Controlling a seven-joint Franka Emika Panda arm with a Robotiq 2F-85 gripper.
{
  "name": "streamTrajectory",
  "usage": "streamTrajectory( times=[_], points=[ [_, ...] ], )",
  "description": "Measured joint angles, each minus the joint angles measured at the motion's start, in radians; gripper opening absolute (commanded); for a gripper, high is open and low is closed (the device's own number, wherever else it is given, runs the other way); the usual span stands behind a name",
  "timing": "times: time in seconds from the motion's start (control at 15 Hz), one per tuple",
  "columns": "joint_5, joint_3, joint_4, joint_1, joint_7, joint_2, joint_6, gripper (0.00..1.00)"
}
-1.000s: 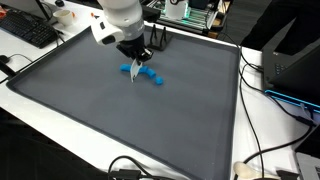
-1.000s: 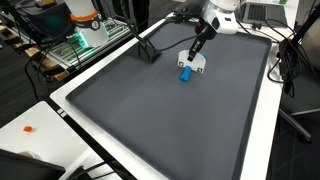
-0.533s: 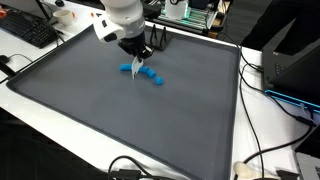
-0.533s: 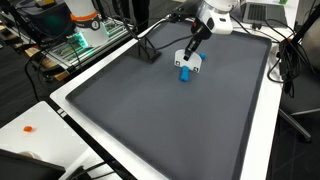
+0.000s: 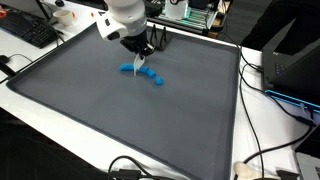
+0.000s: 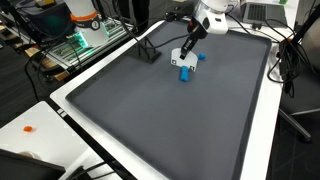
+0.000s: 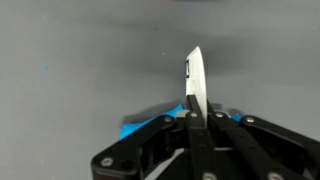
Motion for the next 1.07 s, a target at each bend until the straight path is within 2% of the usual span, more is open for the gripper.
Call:
streamTrajectory(
  times=[1.07],
  points=[
    [-0.008, 0.0, -0.002, -0.008, -0.028, -0.072, -0.047, 0.01]
  ],
)
